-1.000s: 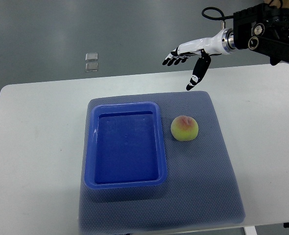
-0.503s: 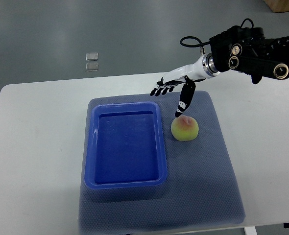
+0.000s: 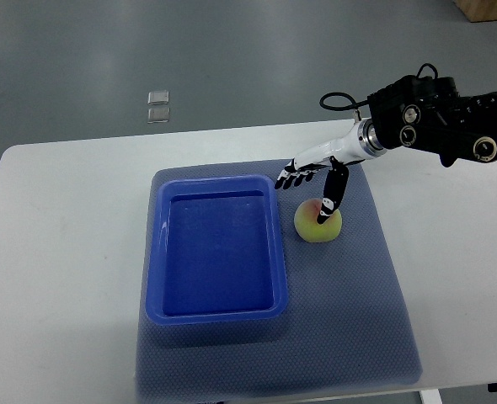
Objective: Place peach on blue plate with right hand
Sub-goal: 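Close the right hand's fingers around the peach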
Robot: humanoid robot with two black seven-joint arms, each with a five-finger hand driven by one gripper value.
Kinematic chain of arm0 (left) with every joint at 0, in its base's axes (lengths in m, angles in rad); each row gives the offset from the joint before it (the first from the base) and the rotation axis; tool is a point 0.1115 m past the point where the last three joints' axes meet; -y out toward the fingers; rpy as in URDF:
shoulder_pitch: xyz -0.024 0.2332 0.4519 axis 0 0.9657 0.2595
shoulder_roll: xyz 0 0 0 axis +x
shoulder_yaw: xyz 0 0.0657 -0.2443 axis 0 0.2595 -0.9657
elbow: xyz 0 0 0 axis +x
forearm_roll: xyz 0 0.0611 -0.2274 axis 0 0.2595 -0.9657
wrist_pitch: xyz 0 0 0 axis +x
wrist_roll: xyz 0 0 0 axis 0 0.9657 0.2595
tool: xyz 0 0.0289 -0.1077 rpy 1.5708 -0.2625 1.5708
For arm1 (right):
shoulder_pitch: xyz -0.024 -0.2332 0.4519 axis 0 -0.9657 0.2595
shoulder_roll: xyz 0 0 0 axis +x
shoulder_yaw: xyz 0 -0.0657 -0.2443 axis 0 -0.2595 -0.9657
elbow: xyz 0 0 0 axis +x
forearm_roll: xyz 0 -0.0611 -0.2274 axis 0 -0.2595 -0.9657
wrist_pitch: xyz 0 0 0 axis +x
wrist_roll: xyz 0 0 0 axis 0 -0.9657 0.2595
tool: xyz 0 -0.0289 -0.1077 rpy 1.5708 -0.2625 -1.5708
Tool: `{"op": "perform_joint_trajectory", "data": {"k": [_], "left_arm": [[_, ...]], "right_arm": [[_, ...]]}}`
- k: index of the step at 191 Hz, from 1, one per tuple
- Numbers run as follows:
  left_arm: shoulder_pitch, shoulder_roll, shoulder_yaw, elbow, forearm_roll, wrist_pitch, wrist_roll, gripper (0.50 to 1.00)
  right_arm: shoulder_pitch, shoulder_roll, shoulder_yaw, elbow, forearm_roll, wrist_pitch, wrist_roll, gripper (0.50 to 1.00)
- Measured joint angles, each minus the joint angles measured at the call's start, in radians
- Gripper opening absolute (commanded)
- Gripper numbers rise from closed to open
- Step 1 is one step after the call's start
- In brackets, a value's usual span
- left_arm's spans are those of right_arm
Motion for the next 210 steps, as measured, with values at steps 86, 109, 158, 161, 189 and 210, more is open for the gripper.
{"op": "perform_joint_trajectory", "data": {"k": [86, 109, 158, 161, 189, 210], "left_arm": [[0.000, 0.000, 0.000, -0.001, 0.000, 0.000, 0.000, 1.000], [0.000, 0.000, 0.000, -0.002, 0.000, 0.000, 0.000, 1.000], [0.000, 0.000, 0.000, -0.003, 0.000, 0.000, 0.000, 1.000], [0.000, 0.000, 0.001, -0.003, 0.000, 0.000, 0.000, 1.000], [0.000, 0.000, 0.001, -0.003, 0.000, 0.000, 0.000, 1.000], [0.000, 0.000, 0.002, -0.003, 0.000, 0.000, 0.000, 1.000]], "right_arm": [[-0.112, -0.023, 0.003, 0.000, -0.074, -0.051, 0.013, 0.919], [-0.140, -0.021, 0.003, 0.000, -0.088, -0.107, 0.022, 0.901], [-0.180, -0.019, 0.006, 0.000, -0.121, -0.195, 0.037, 0.500], [-0.181, -0.019, 0.006, 0.000, -0.123, -0.199, 0.037, 0.500], [-0.181, -0.025, 0.012, 0.000, -0.132, -0.216, 0.036, 0.500], [-0.157, -0.048, 0.017, 0.009, -0.130, -0.212, 0.035, 0.500]]}}
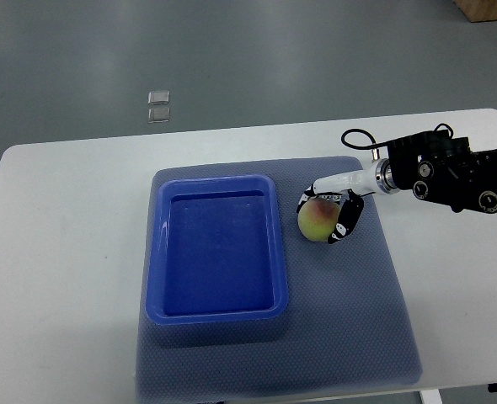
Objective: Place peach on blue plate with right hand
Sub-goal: 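Close the right hand's fingers around the peach, then lift the peach and carry it over the blue tray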
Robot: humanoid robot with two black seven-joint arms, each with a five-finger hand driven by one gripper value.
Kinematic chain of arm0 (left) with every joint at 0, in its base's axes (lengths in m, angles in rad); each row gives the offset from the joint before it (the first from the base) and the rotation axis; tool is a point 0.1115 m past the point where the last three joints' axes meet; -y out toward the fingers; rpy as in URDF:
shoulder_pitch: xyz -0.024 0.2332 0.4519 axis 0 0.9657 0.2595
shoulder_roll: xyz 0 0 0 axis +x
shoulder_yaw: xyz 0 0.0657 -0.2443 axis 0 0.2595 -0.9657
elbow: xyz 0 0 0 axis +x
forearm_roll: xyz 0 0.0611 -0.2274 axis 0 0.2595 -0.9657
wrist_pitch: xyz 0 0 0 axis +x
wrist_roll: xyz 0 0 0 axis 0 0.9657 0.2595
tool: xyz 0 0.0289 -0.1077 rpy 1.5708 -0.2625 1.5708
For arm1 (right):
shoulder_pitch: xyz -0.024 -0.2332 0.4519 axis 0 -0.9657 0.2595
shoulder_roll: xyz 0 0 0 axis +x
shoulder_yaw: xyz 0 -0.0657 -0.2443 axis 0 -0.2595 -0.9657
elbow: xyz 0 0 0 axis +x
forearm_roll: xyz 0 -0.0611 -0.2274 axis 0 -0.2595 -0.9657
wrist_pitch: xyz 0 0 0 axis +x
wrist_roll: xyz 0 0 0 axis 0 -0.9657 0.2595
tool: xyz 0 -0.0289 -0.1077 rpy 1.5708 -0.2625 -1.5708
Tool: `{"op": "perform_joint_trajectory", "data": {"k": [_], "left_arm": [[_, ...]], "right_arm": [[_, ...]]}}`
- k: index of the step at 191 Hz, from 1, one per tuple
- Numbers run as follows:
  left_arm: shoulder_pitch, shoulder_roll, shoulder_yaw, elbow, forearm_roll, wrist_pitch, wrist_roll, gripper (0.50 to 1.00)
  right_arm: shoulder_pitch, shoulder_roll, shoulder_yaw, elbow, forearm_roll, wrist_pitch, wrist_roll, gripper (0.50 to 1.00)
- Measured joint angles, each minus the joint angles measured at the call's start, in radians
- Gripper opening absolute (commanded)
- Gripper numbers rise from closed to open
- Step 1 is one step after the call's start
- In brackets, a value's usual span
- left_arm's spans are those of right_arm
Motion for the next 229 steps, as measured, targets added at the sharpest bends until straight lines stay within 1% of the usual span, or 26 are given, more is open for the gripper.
{"op": "perform_joint_trajectory", "data": {"k": [13, 35, 63, 77, 93, 113, 133, 154, 162, 178, 193, 209, 218, 229], "left_arm": [[0.000, 0.000, 0.000, 0.001, 0.000, 0.000, 0.000, 1.000], [0.000, 0.000, -0.001, 0.003, 0.000, 0.000, 0.000, 1.000], [0.000, 0.000, -0.002, 0.003, 0.000, 0.000, 0.000, 1.000], [0.000, 0.000, -0.002, 0.000, 0.000, 0.000, 0.000, 1.000], [0.000, 0.000, -0.001, -0.004, 0.000, 0.000, 0.000, 1.000], [0.000, 0.000, 0.000, -0.007, 0.000, 0.000, 0.000, 1.000], [0.000, 0.000, 0.000, -0.007, 0.000, 0.000, 0.000, 1.000], [0.000, 0.000, 0.001, -0.008, 0.000, 0.000, 0.000, 1.000], [0.000, 0.000, 0.002, -0.008, 0.000, 0.000, 0.000, 1.000], [0.000, 0.000, 0.002, -0.009, 0.001, 0.000, 0.000, 1.000], [0.000, 0.000, 0.001, -0.008, 0.002, 0.000, 0.000, 1.000], [0.000, 0.000, -0.001, -0.005, 0.002, 0.000, 0.000, 1.000], [0.000, 0.000, -0.001, -0.005, 0.002, 0.000, 0.000, 1.000], [0.000, 0.000, -0.001, -0.005, 0.002, -0.001, 0.000, 1.000]], "right_arm": [[0.036, -0.022, 0.001, 0.024, 0.004, 0.009, 0.000, 0.500], [0.142, -0.095, 0.005, 0.090, 0.012, 0.048, 0.000, 0.500], [0.312, -0.227, 0.005, 0.193, 0.016, 0.141, 0.000, 0.500], [0.395, -0.287, 0.004, 0.244, 0.017, 0.169, 0.000, 0.500], [0.437, -0.312, 0.002, 0.271, 0.019, 0.177, 0.000, 0.500], [0.452, -0.306, 0.002, 0.278, 0.021, 0.167, 0.000, 0.500], [0.455, -0.243, 0.000, 0.266, 0.042, 0.121, -0.001, 0.500], [0.455, -0.119, -0.011, 0.209, 0.103, 0.060, -0.001, 0.500], [0.454, -0.056, -0.018, 0.176, 0.125, 0.043, -0.002, 0.500], [0.442, 0.101, -0.042, 0.094, 0.166, 0.013, -0.002, 0.500], [0.423, 0.211, -0.056, 0.033, 0.186, 0.000, -0.002, 0.500], [0.373, 0.329, -0.063, -0.038, 0.194, -0.004, -0.001, 0.500], [0.337, 0.369, -0.064, -0.077, 0.192, -0.006, -0.001, 0.500], [0.285, 0.392, -0.065, -0.119, 0.187, -0.006, -0.002, 0.500]]}}
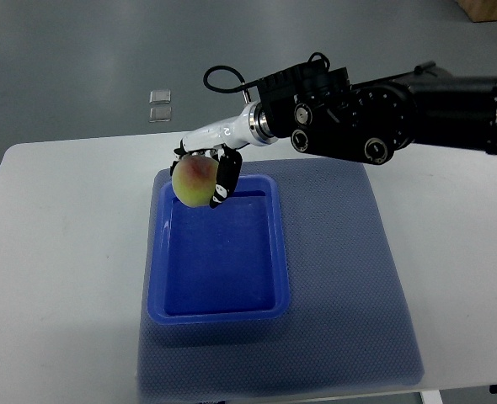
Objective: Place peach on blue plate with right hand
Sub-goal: 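Lift the peach and carry it over the blue tray, then lower the peach into the tray and open the right hand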
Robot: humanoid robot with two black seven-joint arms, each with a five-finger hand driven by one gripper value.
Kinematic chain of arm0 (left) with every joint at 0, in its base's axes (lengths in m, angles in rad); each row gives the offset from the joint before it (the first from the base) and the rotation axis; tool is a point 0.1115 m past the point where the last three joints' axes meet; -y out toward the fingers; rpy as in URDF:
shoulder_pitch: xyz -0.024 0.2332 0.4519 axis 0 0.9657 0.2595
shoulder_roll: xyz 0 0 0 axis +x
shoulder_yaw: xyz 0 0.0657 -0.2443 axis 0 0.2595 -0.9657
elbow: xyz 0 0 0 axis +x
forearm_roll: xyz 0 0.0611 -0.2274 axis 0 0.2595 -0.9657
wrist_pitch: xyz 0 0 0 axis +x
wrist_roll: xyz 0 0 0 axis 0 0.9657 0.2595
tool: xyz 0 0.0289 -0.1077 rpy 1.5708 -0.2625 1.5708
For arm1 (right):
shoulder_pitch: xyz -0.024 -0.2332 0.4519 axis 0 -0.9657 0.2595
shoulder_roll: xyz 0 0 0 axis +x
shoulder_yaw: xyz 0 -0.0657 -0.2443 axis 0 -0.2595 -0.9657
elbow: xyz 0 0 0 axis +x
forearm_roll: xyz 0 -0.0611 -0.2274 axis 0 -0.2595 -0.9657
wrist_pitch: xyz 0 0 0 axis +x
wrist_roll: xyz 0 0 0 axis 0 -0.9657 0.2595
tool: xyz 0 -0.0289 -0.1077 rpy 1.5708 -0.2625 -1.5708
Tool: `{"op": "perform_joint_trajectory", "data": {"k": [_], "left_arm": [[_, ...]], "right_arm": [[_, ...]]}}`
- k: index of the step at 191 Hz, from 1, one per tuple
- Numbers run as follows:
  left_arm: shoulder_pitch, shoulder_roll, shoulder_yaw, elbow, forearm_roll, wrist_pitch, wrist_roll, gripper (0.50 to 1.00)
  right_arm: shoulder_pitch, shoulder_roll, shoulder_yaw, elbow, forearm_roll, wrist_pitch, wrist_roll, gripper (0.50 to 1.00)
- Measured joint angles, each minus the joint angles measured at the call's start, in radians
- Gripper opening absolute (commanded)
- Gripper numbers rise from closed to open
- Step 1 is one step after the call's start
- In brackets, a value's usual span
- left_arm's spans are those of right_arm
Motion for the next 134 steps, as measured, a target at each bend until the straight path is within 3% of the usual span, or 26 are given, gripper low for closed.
{"op": "perform_joint_trajectory", "data": {"k": [42, 96, 97, 101, 114, 115, 117, 124, 133, 134], "left_arm": [[0.000, 0.000, 0.001, -0.004, 0.000, -0.001, 0.000, 1.000], [0.000, 0.000, 0.002, -0.003, 0.000, -0.001, 0.000, 1.000], [0.000, 0.000, 0.002, -0.003, 0.000, -0.001, 0.000, 1.000], [0.000, 0.000, 0.002, -0.003, 0.000, -0.001, 0.000, 1.000], [0.000, 0.000, 0.002, -0.003, -0.001, -0.001, 0.000, 1.000], [0.000, 0.000, 0.002, -0.003, -0.001, -0.001, 0.000, 1.000], [0.000, 0.000, 0.002, -0.003, -0.001, -0.001, 0.000, 1.000], [0.000, 0.000, 0.002, -0.003, -0.001, -0.001, 0.000, 1.000], [0.000, 0.000, 0.002, -0.003, -0.001, -0.001, 0.000, 1.000], [0.000, 0.000, 0.002, -0.003, -0.001, -0.001, 0.000, 1.000]], "right_arm": [[-0.123, 0.011, 0.000, -0.086, -0.024, 0.000, -0.001, 0.500], [-0.193, 0.011, 0.011, -0.105, -0.031, -0.002, 0.001, 0.500], [-0.197, 0.011, 0.011, -0.106, -0.031, -0.002, 0.002, 0.551], [-0.202, 0.011, 0.011, -0.107, -0.030, -0.002, 0.002, 0.578], [-0.217, 0.011, 0.014, -0.113, -0.030, -0.002, 0.002, 0.590], [-0.219, 0.011, 0.014, -0.114, -0.030, -0.002, 0.002, 0.669], [-0.221, 0.011, 0.014, -0.114, -0.030, -0.002, 0.003, 0.670], [-0.225, 0.011, 0.016, -0.116, -0.029, -0.002, 0.003, 0.768], [-0.229, 0.011, 0.017, -0.118, -0.028, -0.002, 0.003, 0.768], [-0.230, 0.011, 0.017, -0.118, -0.027, -0.002, 0.003, 0.819]]}}
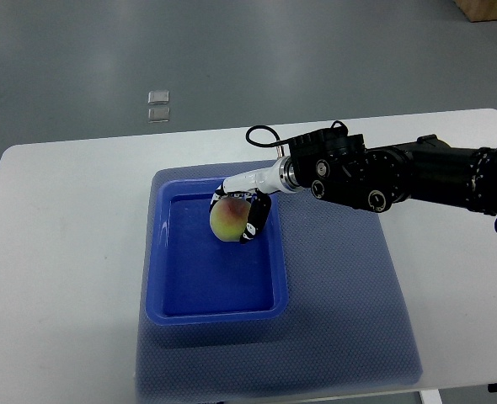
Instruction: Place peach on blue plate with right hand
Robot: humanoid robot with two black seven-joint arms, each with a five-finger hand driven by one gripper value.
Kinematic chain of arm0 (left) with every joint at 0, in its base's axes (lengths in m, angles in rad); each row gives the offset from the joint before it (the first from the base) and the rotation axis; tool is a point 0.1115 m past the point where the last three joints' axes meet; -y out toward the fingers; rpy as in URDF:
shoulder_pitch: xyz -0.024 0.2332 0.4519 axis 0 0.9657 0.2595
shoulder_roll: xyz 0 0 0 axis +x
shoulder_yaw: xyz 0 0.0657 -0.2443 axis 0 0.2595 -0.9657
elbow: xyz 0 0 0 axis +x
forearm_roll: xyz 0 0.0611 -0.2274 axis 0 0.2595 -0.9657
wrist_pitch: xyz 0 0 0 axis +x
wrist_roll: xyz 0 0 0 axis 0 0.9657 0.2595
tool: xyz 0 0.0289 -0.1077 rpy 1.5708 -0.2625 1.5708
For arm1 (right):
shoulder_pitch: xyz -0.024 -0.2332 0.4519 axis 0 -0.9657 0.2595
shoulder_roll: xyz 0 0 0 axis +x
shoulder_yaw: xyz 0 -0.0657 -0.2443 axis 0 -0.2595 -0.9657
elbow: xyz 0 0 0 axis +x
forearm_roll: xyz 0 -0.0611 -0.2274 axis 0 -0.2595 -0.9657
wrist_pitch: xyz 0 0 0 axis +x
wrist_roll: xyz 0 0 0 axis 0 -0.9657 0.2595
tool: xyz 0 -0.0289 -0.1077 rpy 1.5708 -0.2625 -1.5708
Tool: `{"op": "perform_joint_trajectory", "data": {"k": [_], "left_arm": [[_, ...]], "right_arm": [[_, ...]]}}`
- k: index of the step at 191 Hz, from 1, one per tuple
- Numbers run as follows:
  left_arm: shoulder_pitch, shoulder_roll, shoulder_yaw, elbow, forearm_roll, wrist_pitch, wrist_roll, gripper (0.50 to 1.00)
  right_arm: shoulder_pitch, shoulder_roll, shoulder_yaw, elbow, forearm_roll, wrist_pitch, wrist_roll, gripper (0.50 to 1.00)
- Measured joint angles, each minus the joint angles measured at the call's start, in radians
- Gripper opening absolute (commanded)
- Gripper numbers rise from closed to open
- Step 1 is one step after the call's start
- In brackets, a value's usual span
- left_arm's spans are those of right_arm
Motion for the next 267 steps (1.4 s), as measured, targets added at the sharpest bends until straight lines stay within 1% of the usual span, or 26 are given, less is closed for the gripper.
{"op": "perform_joint_trajectory", "data": {"k": [1, 3, 6, 7, 11, 14, 23, 24, 44, 101, 127, 159, 180, 204, 221, 237, 252, 267], "left_arm": [[0.000, 0.000, 0.000, 0.000, 0.000, 0.000, 0.000, 1.000], [0.000, 0.000, 0.000, 0.000, 0.000, 0.000, 0.000, 1.000], [0.000, 0.000, 0.000, 0.000, 0.000, 0.000, 0.000, 1.000], [0.000, 0.000, 0.000, 0.000, 0.000, 0.000, 0.000, 1.000], [0.000, 0.000, 0.000, 0.000, 0.000, 0.000, 0.000, 1.000], [0.000, 0.000, 0.000, 0.000, 0.000, 0.000, 0.000, 1.000], [0.000, 0.000, 0.000, 0.000, 0.000, 0.000, 0.000, 1.000], [0.000, 0.000, 0.000, 0.000, 0.000, 0.000, 0.000, 1.000], [0.000, 0.000, 0.000, 0.001, 0.000, 0.000, 0.000, 1.000], [0.000, 0.000, 0.000, 0.007, -0.001, 0.001, 0.000, 1.000], [0.000, 0.000, 0.000, 0.008, -0.001, 0.001, 0.000, 1.000], [0.000, 0.000, 0.000, 0.008, -0.001, 0.002, 0.000, 1.000], [0.000, 0.000, 0.000, 0.003, -0.001, 0.002, 0.000, 1.000], [0.000, 0.000, 0.000, -0.001, 0.000, 0.001, 0.000, 1.000], [0.000, 0.000, 0.001, -0.002, 0.001, 0.000, 0.000, 1.000], [0.000, 0.000, 0.001, -0.002, 0.001, 0.000, 0.000, 1.000], [0.000, 0.000, 0.002, -0.002, 0.002, 0.000, 0.000, 1.000], [0.000, 0.000, 0.002, -0.002, 0.002, 0.000, 0.001, 1.000]], "right_arm": [[0.000, 0.000, 0.000, 0.000, 0.000, 0.000, 0.000, 0.819], [-0.001, 0.000, 0.000, 0.000, 0.001, 0.000, 0.000, 0.846], [-0.001, 0.000, 0.001, 0.000, 0.002, 0.000, 0.000, 0.856], [-0.002, 0.000, 0.001, -0.001, 0.002, 0.000, 0.000, 0.866], [-0.002, 0.000, 0.001, -0.001, 0.003, 0.000, 0.000, 0.870], [-0.002, 0.000, 0.001, -0.001, 0.004, 0.000, 0.000, 0.887], [-0.002, 0.000, 0.002, -0.001, 0.006, 0.001, 0.000, 0.887], [-0.002, 0.000, 0.002, -0.001, 0.006, 0.001, 0.000, 0.901], [0.005, 0.000, 0.015, -0.001, 0.011, 0.003, 0.001, 0.928], [0.075, 0.000, 0.133, 0.008, 0.020, 0.040, 0.000, 0.930], [0.085, -0.002, 0.190, 0.012, 0.023, 0.045, 0.000, 0.930], [0.060, -0.098, 0.374, 0.013, 0.024, 0.034, 0.001, 0.930], [-0.059, -0.191, 0.614, 0.012, 0.025, 0.030, 0.003, 0.930], [-0.257, -0.234, 0.949, 0.011, 0.025, 0.028, 0.004, 0.930], [-0.402, -0.217, 1.187, 0.010, 0.036, 0.001, 0.019, 0.930], [-0.524, -0.173, 1.377, 0.008, 0.087, -0.031, 0.048, 0.930], [-0.594, -0.132, 1.493, -0.002, 0.173, -0.048, 0.077, 0.930], [-0.630, -0.109, 1.544, -0.014, 0.268, -0.059, 0.099, 0.930]]}}
